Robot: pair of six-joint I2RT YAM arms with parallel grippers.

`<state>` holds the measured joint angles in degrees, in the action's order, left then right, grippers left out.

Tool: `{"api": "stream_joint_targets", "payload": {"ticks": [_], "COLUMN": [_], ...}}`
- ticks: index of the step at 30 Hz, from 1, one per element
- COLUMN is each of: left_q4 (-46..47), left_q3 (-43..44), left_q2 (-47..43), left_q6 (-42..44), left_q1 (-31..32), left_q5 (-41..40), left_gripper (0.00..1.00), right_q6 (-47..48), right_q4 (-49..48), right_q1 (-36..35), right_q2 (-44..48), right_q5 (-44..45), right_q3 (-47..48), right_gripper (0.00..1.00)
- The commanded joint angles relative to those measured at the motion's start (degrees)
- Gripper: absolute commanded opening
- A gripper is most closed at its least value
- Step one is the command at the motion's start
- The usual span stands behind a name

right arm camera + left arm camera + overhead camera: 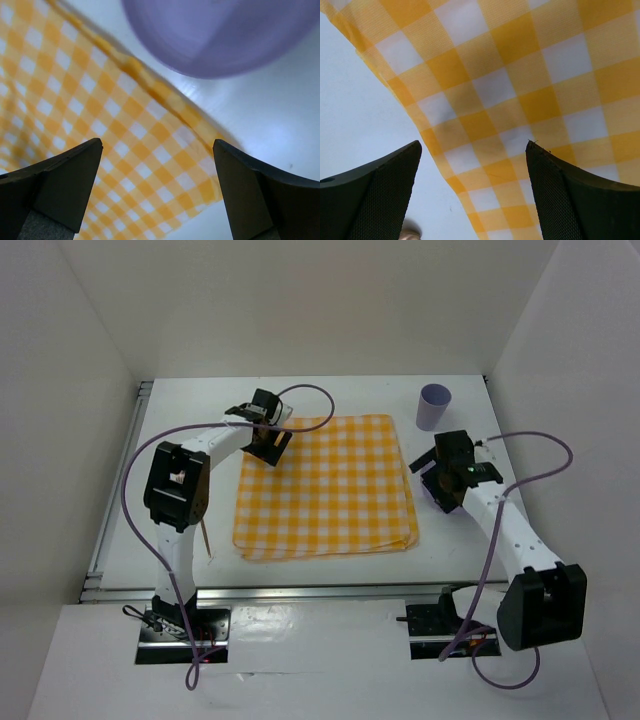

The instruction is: Set the dinner table for one person

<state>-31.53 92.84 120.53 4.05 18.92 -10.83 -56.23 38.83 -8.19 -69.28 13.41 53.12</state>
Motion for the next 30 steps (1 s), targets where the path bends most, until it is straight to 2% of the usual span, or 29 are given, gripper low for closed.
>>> {"api": "stream_joint_targets", "payload": {"ticks": [1,8,10,18,23,26,27,28,30], "left_q4": [-2.22,-2.75,-2.75,-2.22,-2.22,-2.22,-2.22,-2.22,-2.22], "left_q3": [2.69,2.7,2.18,-1.43,-1.96,-1.96,-1.96,-2.57,-2.57], "left_q2": [-4.15,-6.88,-7.5,-8.56,-9.08,-9.61,-9.61,-10.13,-10.14], "left_q6": [-1.86,-0.54,0.08,1.21,1.22,1.22,1.22,1.83,1.83], "left_q1": [-0.2,-0.2,-0.2,-0.2,-0.72,-0.72,-0.72,-0.72,-0.72], "left_q5": [3.53,3.8,3.18,2.57,2.57,1.25,1.25,1.25,1.25], "left_gripper": [0.91,0.92,0.92,0.92,0.92,0.92,0.92,0.92,0.92], "right_q6": [-18.7,-29.27,-30.35,-32.1,-35.78,-35.79,-35.79,-35.79,-35.79], "right_q4": [7.57,9.25,5.76,1.16,-0.42,-3.4,-3.41,-3.41,-3.41], "right_q1": [2.02,11.08,12.57,12.58,13.1,13.72,14.24,14.25,14.25], "right_q2": [1.86,-1.29,-1.82,-10.61,-13.77,-14.3,-14.31,-15.0,-16.5], "right_q5": [6.53,4.26,3.65,4.17,3.64,2.5,2.5,2.5,2.5], "right_q3": [-3.55,-7.84,-9.26,-5.84,-6.36,-8.29,-8.3,-8.82,-8.83], "right_gripper": [1.0,1.0,1.0,0.94,0.76,0.71,0.67,0.57,0.46]}}
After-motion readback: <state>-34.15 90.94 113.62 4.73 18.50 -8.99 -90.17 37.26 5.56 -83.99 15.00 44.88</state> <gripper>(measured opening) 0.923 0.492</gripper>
